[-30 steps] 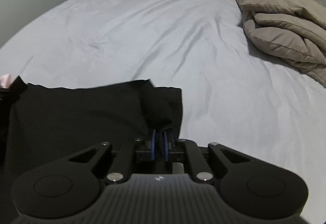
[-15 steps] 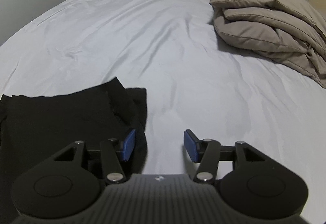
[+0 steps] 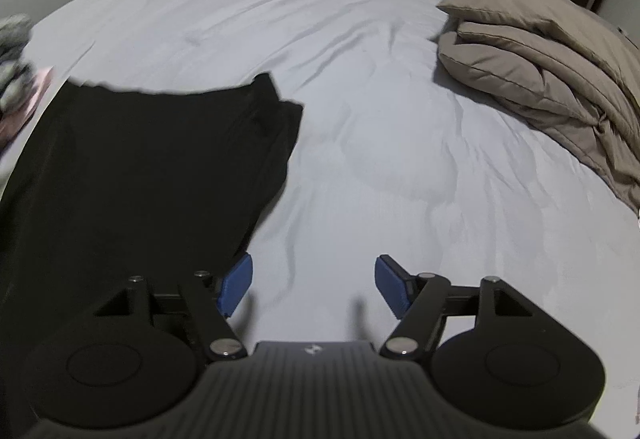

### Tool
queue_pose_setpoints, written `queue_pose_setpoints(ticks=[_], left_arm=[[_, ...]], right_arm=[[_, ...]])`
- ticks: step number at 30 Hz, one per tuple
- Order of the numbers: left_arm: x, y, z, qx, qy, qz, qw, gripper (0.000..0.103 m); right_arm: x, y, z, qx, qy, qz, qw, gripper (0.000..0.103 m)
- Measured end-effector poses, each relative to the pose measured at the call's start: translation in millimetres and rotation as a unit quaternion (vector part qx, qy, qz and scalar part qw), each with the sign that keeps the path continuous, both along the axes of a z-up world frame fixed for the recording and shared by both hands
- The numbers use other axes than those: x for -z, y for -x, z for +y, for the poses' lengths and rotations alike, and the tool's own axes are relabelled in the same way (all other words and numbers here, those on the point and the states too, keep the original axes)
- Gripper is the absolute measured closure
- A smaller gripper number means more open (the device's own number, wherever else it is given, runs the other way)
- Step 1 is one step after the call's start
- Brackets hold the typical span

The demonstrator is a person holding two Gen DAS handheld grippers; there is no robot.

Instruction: Fold clothes

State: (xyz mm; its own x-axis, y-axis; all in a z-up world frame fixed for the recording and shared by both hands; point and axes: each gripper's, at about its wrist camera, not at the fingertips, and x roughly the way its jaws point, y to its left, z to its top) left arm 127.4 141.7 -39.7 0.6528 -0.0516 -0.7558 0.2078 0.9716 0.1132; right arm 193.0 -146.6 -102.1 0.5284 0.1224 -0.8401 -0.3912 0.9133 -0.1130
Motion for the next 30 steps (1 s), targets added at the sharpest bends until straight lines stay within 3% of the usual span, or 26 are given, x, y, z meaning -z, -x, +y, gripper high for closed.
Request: queue_pose_setpoints(ticks=[7, 15, 21, 27, 30], left_arm=[[-2, 58, -23, 0.062, -0.018, 0.017, 0.9978, 0.058], [-2, 137, -56, 0.133, -0.034, -0.002, 0.9905, 0.058], [3, 190, -80, 0.190, -0.046, -0.016, 0.9806, 0.058], [23, 233, -95, 0.248, -0.058, 0.001, 0.9671, 0.058], [35, 249, -101, 0.282, -0.074, 0.006, 0.9565, 0.057]], right_arm=[[-15, 49, -9, -0.055, 0.014, 0.011, 0.998, 0.031], [-28, 125, -2, -0.167, 0.028, -0.011, 0.985, 0.031], [-32, 186, 8, -0.277, 0.038, -0.030, 0.959, 0.031], [-17, 246, 3, -0.347, 0.058, -0.025, 0.936, 0.032], [-4, 266, -6, -0.362, 0.084, -0.028, 0.928, 0.042]])
